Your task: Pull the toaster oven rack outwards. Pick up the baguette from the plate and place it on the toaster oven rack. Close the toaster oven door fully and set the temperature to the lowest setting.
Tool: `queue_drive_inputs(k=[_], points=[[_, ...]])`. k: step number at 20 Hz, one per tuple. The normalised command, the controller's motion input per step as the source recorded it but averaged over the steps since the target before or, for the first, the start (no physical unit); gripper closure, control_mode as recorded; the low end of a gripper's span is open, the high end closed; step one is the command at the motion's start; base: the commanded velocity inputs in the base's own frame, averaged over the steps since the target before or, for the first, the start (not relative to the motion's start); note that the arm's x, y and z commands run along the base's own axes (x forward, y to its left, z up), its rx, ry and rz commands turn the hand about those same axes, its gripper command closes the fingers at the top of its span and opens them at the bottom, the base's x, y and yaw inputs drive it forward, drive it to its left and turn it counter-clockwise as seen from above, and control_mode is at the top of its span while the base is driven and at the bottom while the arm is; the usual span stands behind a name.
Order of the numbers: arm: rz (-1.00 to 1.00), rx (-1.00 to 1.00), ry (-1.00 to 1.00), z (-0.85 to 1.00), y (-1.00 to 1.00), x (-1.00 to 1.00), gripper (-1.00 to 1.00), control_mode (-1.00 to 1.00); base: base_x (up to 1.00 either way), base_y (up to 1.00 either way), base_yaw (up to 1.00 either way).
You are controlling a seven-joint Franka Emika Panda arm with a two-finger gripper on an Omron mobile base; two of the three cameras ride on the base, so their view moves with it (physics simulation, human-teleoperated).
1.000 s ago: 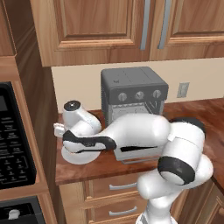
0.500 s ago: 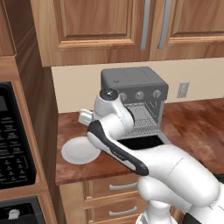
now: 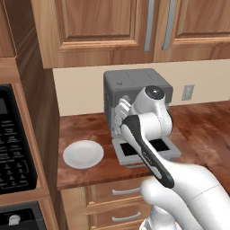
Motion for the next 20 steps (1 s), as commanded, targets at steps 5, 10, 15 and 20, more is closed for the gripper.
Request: queue_drive_inputs(k=[5,10,15,20], points=[[-0.28,0.00,0.00,0.05,-0.43,0.14,1.00,-1.00,0.00,0.00,0.00],[-0.08,0.00,-0.02,0.00,-0.02,0.45,1.00,-1.00,0.00,0.00,0.00],[0.00,0.00,0.00,-0.03,-0.19,0.46,1.00,-1.00,0.00,0.00,0.00],[0.00,0.00,0.00,-0.09,-0.19,0.46,1.00,-1.00,0.00,0.00,0.00]])
